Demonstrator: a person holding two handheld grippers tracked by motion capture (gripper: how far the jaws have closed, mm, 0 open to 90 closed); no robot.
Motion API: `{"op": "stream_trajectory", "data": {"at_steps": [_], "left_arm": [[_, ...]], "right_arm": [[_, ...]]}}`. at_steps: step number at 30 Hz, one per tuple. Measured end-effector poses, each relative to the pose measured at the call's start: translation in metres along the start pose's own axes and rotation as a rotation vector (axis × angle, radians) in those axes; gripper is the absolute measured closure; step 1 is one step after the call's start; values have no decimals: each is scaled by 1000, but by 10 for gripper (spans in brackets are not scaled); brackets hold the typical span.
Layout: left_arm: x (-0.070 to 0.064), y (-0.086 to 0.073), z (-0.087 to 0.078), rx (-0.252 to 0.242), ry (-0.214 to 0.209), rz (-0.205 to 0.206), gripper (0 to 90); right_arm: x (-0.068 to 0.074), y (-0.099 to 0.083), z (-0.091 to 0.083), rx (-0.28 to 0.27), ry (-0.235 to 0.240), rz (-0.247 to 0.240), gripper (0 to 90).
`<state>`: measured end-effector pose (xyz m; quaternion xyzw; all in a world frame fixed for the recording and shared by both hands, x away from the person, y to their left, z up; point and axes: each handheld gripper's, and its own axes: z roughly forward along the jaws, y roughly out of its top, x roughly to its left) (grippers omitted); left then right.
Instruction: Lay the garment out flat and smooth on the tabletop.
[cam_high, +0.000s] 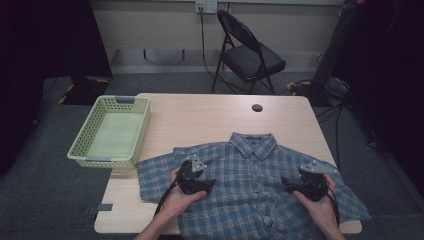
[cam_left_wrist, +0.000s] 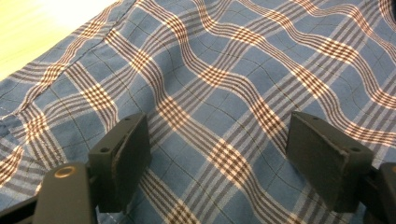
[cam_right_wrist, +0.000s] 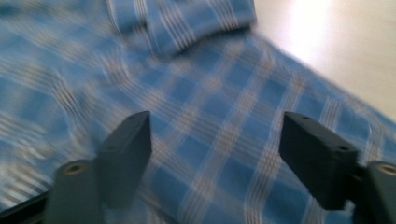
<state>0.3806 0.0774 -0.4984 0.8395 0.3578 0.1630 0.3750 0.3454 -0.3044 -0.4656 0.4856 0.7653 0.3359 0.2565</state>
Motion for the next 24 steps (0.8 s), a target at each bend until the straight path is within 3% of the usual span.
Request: {"op": "stream_trajectory", "data": {"at_steps": [2, 8, 9, 12, 24], "left_arm": [[-1, -1, -1, 0, -1, 1, 215], [-1, 0, 0, 1, -3, -1, 203], [-1, 0, 1, 2, -5, -1, 199], [2, 3, 4, 4, -12, 5, 188], [12, 17, 20, 13, -8, -3, 157]], "right_arm": [[0, -14, 2, 23, -38, -34, 230], [-13, -26, 10, 102, -28, 68, 180], [-15, -27, 11, 96, -17, 88, 176], [-17, -27, 13, 88, -6, 86, 160], [-31, -11, 34, 95, -15, 91, 146]]}}
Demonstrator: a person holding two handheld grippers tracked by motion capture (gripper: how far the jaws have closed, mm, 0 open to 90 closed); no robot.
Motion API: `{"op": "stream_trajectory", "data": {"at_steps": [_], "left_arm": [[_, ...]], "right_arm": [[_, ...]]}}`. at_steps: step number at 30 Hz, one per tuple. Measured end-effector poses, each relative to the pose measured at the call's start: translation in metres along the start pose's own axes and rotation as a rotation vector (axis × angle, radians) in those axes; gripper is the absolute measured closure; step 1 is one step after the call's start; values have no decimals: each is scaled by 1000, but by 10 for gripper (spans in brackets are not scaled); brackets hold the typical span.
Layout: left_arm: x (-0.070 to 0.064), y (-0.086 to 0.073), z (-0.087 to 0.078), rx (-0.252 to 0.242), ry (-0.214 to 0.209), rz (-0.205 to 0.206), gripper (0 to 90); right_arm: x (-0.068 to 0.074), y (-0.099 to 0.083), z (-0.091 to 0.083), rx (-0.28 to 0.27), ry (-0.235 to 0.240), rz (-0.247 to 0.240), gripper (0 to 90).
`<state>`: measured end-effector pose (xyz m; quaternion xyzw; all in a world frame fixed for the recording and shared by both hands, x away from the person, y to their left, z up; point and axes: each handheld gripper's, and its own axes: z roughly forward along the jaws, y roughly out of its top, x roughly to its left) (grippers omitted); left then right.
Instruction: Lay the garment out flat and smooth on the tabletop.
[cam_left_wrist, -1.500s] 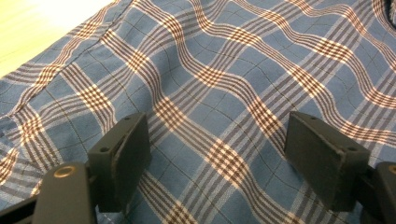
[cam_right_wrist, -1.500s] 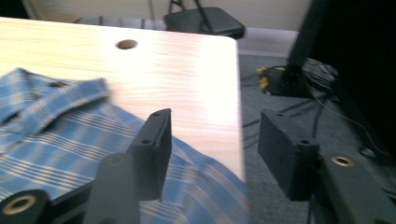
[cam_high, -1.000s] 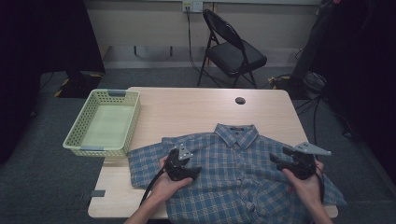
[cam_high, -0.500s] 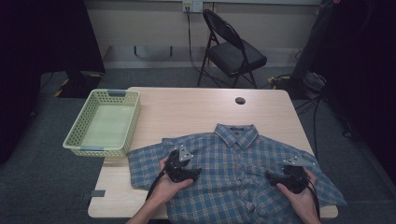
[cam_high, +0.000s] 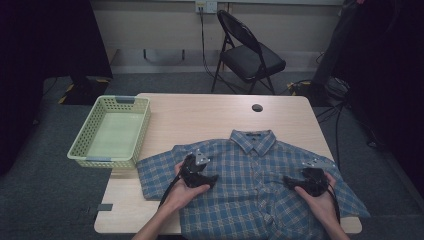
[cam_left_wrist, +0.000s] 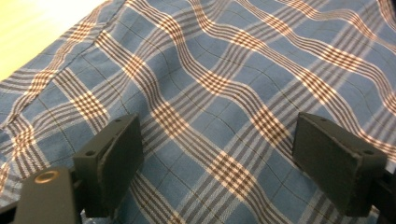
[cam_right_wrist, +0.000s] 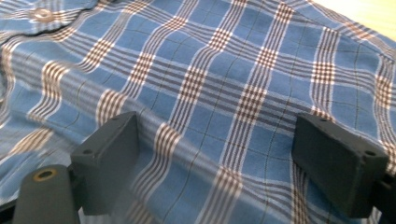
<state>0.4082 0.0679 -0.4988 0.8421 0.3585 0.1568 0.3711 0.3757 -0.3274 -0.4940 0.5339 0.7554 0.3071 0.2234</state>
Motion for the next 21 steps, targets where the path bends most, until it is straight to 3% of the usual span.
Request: {"op": "stream_trajectory", "data": {"at_steps": [21], "left_arm": [[30, 33, 36, -3, -3, -4, 145]], "right_arm": [[-28, 30, 33, -22, -24, 22, 146]]}}
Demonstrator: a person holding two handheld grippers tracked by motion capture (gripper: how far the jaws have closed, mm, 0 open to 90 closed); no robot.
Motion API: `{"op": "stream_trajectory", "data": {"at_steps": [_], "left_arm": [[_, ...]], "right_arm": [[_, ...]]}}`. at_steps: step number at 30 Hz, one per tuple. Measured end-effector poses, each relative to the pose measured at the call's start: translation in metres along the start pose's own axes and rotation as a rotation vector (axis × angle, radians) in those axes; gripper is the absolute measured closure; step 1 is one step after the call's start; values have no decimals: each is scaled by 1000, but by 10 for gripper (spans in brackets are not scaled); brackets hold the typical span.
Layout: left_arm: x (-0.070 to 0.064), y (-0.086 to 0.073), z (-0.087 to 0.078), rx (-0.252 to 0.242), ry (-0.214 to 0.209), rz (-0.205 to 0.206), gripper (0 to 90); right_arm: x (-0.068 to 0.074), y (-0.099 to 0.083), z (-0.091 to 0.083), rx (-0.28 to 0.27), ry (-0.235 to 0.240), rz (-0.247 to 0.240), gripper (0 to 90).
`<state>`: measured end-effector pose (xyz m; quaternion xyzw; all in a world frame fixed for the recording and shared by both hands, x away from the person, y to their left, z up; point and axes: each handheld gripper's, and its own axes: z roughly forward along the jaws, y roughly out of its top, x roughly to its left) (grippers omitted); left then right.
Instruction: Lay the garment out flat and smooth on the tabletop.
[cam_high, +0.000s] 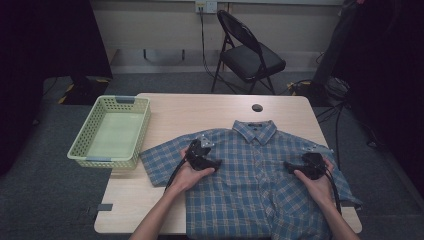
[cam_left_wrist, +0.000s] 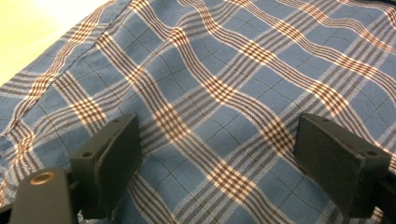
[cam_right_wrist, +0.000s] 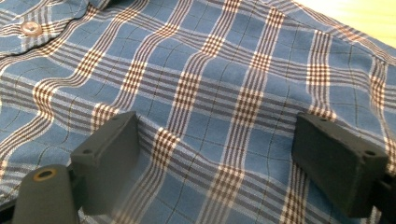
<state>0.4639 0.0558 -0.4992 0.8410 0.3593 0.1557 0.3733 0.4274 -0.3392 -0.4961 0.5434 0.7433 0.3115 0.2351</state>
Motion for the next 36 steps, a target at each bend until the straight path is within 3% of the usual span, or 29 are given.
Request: {"op": "stream_trajectory", "data": {"at_steps": [14, 36], "left_arm": [[16, 13, 15, -5, 13, -13, 161], [47, 30, 32, -19, 45, -27, 226]], "right_arm": [[-9, 16, 17, -1, -3, 5, 128], [-29, 50, 54, -3, 33, -35, 107]]}}
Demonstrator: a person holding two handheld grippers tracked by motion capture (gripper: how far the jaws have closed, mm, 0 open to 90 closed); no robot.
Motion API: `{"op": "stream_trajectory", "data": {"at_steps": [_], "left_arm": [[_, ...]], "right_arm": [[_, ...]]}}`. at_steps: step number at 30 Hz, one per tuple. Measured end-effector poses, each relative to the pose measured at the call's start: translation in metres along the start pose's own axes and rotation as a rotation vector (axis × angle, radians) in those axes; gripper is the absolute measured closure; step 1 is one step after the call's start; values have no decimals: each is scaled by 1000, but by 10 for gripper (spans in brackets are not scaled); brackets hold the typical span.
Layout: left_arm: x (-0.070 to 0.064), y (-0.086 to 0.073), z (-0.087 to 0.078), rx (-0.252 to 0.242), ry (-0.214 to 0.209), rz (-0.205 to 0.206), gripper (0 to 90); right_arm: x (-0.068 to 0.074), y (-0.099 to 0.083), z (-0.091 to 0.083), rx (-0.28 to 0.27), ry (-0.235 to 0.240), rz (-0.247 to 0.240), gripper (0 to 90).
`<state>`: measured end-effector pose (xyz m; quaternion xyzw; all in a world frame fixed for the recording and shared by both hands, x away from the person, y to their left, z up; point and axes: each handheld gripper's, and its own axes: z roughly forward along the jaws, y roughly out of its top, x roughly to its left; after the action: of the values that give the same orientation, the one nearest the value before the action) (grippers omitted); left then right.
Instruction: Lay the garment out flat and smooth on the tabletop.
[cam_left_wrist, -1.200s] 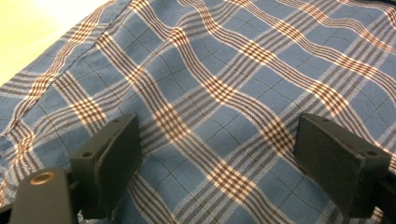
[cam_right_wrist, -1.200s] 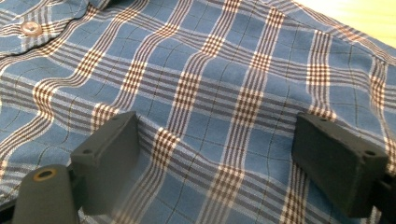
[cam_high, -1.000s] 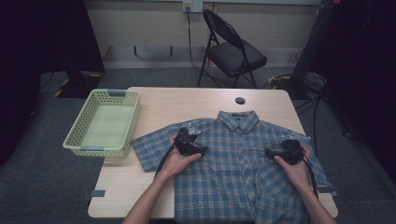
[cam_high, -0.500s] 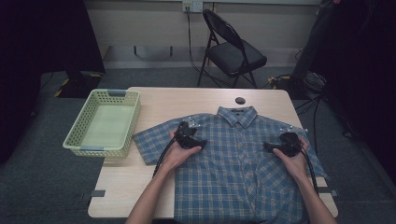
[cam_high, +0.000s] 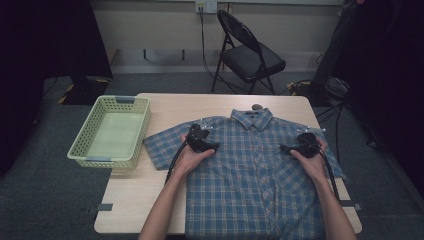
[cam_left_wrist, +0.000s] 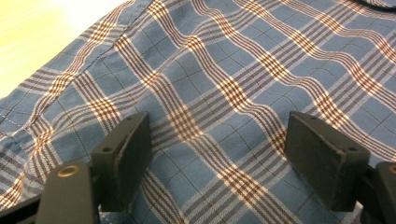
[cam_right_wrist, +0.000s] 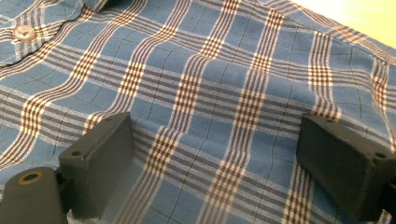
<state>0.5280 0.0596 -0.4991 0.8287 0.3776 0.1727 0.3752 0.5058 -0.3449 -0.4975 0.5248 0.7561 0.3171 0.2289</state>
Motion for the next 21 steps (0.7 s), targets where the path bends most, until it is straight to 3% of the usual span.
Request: {"op": "stream_trajectory", "data": {"at_steps": [7, 11, 16, 21], "left_arm": [[13, 12, 13, 2, 20, 3, 224], [22, 16, 19, 4, 33, -37, 185], [28, 19, 22, 11, 34, -29, 170], [36, 25, 29, 13, 56, -57, 151]], "right_arm": [[-7, 12, 13, -1, 2, 1, 103], [-11, 18, 19, -2, 6, -3, 102], [-15, 23, 25, -8, 3, -2, 102], [-16, 28, 30, -8, -7, 9, 101]]}}
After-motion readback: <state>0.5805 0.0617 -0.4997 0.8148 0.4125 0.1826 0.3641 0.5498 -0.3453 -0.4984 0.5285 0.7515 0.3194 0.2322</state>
